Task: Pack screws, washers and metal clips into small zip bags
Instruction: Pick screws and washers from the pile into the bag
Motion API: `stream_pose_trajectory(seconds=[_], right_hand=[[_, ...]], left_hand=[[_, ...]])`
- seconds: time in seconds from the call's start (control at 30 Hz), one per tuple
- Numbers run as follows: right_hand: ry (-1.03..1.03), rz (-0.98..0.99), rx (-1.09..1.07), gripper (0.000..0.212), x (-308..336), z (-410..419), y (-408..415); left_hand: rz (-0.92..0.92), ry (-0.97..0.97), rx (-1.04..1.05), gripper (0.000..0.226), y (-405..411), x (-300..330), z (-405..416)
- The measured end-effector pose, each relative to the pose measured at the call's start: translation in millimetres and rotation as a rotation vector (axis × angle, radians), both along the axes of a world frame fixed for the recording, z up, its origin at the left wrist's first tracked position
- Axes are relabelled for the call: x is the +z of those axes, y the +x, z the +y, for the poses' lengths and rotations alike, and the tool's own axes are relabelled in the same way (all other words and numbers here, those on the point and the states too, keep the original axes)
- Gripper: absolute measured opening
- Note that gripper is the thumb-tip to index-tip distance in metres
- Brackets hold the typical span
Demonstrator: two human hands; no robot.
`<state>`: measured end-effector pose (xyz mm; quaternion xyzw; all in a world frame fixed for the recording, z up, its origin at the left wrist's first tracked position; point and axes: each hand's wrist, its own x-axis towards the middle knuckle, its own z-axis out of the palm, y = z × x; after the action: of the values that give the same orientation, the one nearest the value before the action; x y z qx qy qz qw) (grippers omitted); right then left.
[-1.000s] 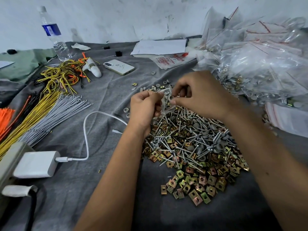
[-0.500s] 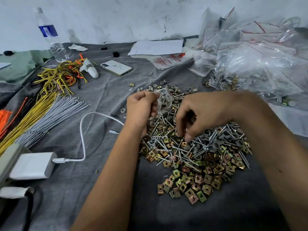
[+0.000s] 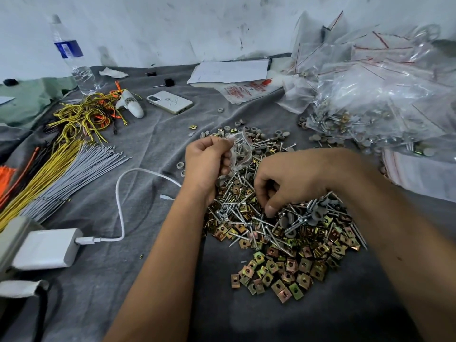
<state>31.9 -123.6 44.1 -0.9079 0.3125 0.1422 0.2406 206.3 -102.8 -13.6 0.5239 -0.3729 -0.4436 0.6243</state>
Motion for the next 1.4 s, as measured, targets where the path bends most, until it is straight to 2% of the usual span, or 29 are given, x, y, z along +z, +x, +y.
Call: stream_pose_trajectory(seconds=[0.1, 0.27, 0.4, 0.5, 0.63, 0.73, 0.83, 0.9, 1.17, 1.4], right_hand=[[-0.049, -0.214, -0.108, 0.008, 3, -5, -7], [-0.273, -0.683, -0.304, 0.011, 1, -12, -6], [-0.384, -0.805, -0.374, 0.013, -5, -18, 6], [-0.393, -0.837, -0.377, 0.01, -9, -21, 9], [-0.397, -0.989, -0.387, 0.01, -16, -19, 9], [-0.34, -0.899, -0.31, 0.014, -23, -18, 8], [-0.262, -0.579, -0.118, 0.012, -34, -19, 15], [-0.26, -0.468, -0.057, 0.014, -43, -19, 21], [-0.205, -0.631, -0.08, 0.01, -53, -19, 17], [-0.242, -0.874, -0.243, 0.008, -53, -15, 11]], left_hand=[[-0.007, -0.004, -0.008, 0.03, 0, 0, 0], [-0.036, 0.004, -0.019, 0.029, 0, 0, 1], [-0.043, 0.006, -0.024, 0.029, 0, 1, 2], [-0.028, 0.007, -0.013, 0.028, 0, 2, 2], [0.032, 0.0, 0.061, 0.032, 1, 3, 1], [0.075, -0.027, 0.148, 0.031, 5, 3, 0], [0.121, -0.058, 0.217, 0.034, 8, 2, -1], [0.139, -0.068, 0.238, 0.035, 10, 1, -2], [0.15, -0.073, 0.243, 0.033, 11, 1, -3], [0.118, -0.054, 0.219, 0.035, 11, 2, -2]])
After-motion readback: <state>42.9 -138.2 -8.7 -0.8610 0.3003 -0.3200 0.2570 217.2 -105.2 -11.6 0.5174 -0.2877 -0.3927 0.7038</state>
